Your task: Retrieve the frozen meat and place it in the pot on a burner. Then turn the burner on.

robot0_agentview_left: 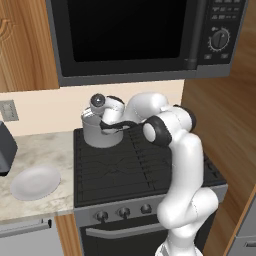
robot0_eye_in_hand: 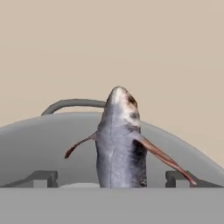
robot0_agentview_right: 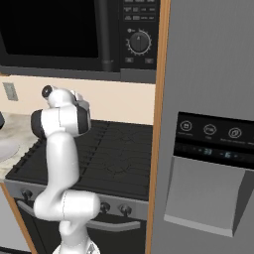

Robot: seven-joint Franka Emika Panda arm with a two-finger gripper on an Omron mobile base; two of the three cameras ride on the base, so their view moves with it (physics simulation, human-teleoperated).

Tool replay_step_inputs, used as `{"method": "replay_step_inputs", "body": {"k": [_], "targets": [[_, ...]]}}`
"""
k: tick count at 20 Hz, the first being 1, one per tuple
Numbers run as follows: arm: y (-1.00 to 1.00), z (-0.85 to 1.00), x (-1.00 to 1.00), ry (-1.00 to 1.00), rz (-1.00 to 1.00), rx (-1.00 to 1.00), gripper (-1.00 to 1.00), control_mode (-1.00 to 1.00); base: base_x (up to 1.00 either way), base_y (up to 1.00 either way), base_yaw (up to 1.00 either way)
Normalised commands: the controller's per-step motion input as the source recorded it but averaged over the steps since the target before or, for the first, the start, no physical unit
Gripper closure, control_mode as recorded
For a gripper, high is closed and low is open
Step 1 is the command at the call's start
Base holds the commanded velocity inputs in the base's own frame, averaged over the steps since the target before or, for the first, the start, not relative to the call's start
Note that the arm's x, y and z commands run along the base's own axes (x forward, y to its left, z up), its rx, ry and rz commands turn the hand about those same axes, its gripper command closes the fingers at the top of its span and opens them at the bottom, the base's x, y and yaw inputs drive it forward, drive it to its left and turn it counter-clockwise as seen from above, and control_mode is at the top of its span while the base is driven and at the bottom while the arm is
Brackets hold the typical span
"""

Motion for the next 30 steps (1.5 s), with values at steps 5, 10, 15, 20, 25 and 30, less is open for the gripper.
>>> {"method": "replay_step_inputs", "body": {"k": [5,10,15,20,25,30], "targets": [[0.00,0.15,-0.49,-0.01,0.00,0.00,-1.00,-1.00,0.00,0.00,0.00],[-0.01,0.29,-0.62,-0.06,0.00,0.00,-1.00,-1.00,0.00,0.00,0.00],[-0.03,0.34,-0.44,-0.07,0.00,0.00,-1.00,-1.00,0.00,0.00,0.00],[-0.02,0.14,-0.55,-0.04,0.00,0.00,-1.00,-1.00,0.00,0.00,0.00],[-0.05,0.14,-0.70,-0.01,0.00,0.00,-1.00,-1.00,0.00,0.00,0.00],[0.00,0.21,-0.79,0.00,0.00,0.00,-1.00,-1.00,0.00,0.00,0.00]]}}
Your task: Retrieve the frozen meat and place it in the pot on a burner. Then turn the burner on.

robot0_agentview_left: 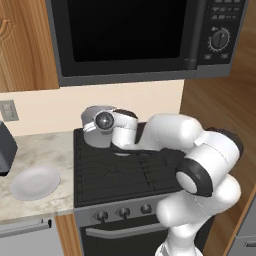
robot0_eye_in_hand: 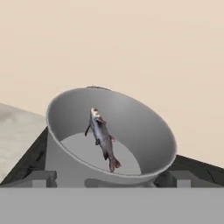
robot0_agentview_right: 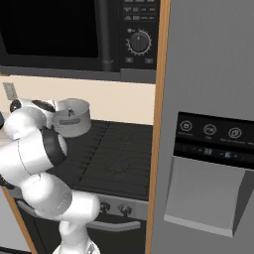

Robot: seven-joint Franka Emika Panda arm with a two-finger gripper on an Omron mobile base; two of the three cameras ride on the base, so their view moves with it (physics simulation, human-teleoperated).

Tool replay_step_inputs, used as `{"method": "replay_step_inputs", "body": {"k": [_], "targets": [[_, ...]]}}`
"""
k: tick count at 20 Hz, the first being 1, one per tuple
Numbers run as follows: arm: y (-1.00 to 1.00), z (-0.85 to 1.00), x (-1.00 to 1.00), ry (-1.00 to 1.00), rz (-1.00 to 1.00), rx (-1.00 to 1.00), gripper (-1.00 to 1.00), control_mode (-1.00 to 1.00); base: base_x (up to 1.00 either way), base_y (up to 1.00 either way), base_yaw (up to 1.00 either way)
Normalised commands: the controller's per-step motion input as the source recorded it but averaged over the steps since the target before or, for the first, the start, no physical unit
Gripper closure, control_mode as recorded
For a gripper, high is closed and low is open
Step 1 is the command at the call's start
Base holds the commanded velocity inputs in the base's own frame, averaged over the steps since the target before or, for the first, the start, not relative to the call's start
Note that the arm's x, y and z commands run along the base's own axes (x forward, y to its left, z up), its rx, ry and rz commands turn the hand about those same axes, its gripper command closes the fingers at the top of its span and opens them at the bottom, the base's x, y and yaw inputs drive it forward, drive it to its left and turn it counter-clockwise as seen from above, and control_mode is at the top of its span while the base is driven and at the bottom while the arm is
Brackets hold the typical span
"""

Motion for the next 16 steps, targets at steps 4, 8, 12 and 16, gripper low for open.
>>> {"method": "replay_step_inputs", "body": {"k": [4,8,12,16], "targets": [[0.00,0.54,-0.71,0.02,0.00,0.05,-1.00,-1.00,0.00,0.00,0.00],[0.00,0.69,-0.67,0.05,0.00,0.07,-1.00,-1.00,0.00,0.00,0.00],[0.00,0.48,-0.84,0.00,0.00,0.06,-1.00,-1.00,0.00,0.00,0.00],[0.00,0.23,-0.97,0.00,0.00,0.04,-1.00,-1.00,0.00,0.00,0.00]]}}
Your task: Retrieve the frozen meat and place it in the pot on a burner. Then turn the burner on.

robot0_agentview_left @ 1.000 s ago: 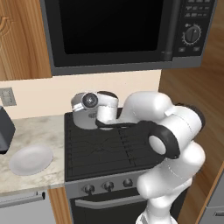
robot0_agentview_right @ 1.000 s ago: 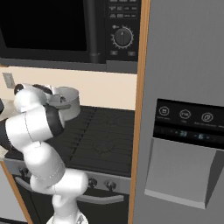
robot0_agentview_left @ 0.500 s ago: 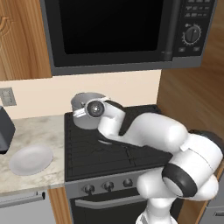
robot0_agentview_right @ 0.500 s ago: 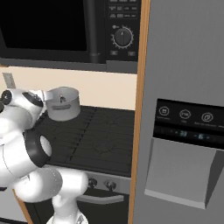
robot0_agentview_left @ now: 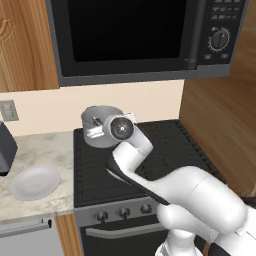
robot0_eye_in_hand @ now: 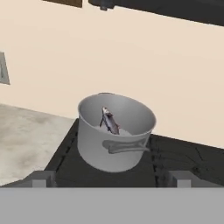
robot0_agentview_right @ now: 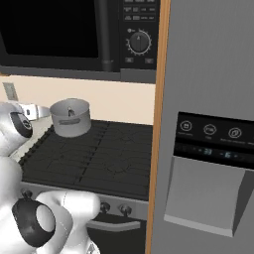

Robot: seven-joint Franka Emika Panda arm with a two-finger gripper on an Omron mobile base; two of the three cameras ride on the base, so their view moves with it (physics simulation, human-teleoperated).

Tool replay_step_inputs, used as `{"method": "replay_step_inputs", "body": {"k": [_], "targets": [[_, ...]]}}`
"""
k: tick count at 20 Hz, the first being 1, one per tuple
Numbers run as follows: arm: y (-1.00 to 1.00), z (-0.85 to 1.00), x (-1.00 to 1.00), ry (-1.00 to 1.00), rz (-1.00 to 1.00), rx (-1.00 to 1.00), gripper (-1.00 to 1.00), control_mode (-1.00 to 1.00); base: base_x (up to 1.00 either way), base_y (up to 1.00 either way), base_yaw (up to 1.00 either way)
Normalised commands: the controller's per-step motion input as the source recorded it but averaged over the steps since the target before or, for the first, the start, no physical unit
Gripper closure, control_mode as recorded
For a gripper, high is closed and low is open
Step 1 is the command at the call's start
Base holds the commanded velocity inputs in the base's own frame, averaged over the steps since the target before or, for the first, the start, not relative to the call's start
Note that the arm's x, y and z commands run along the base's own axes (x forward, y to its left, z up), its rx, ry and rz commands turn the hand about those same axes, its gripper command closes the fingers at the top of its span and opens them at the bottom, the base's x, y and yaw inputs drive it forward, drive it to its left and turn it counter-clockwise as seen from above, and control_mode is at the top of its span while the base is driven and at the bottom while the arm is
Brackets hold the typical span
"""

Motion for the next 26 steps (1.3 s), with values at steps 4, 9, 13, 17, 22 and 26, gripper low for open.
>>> {"method": "replay_step_inputs", "body": {"k": [4,9,13,17,22,26], "targets": [[0.00,0.03,-1.00,0.00,0.01,0.01,-1.00,-1.00,0.00,0.00,0.00],[0.00,0.02,-1.00,0.00,0.04,0.00,-1.00,-1.00,0.00,0.00,0.00],[0.00,0.00,-1.00,0.00,0.05,0.00,-1.00,-1.00,0.00,0.00,0.00],[0.00,0.00,-1.00,0.00,0.07,0.00,-1.00,-1.00,0.00,0.00,0.00],[0.00,-0.08,-0.99,-0.04,0.08,0.00,-1.00,-1.00,0.00,0.00,0.00],[0.00,-0.32,-0.83,-0.07,0.06,0.00,-1.00,-1.00,0.00,0.00,0.00]]}}
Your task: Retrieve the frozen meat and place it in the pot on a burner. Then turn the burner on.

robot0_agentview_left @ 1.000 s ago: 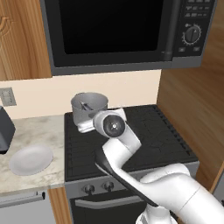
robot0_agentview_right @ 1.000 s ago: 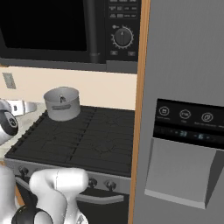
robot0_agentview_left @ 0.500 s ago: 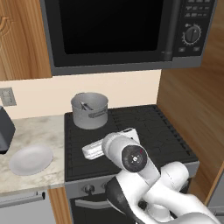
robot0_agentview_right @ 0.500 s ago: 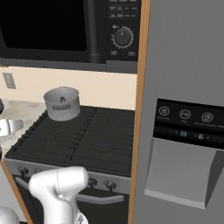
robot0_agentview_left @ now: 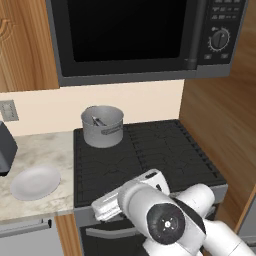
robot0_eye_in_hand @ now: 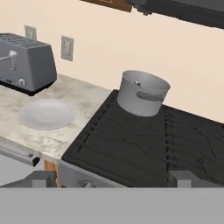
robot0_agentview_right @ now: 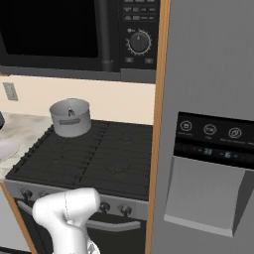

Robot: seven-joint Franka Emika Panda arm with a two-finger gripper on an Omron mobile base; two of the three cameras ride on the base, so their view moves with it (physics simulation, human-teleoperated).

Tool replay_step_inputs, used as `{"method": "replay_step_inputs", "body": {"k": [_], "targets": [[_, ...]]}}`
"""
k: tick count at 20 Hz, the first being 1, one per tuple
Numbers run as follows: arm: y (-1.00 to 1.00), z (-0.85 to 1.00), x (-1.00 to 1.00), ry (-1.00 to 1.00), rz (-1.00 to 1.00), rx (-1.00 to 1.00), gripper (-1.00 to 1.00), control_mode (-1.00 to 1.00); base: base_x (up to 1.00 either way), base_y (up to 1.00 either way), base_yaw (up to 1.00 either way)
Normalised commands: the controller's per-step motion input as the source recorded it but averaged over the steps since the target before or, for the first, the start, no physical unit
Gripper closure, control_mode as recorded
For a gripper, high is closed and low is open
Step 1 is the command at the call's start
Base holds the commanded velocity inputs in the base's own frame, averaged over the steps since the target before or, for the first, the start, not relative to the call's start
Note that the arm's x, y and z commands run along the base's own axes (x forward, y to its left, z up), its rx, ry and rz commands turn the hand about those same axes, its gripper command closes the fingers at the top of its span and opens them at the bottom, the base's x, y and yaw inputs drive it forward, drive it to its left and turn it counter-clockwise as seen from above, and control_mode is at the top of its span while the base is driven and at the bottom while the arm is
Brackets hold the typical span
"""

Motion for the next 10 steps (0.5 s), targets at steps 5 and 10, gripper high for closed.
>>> {"method": "replay_step_inputs", "body": {"k": [5,10], "targets": [[0.00,-0.50,-0.56,-0.08,0.03,0.00,-1.00,-1.00,0.00,0.00,0.00],[0.00,-0.88,-0.15,-0.12,0.00,0.00,-1.00,-1.00,0.00,0.00,0.00]]}}
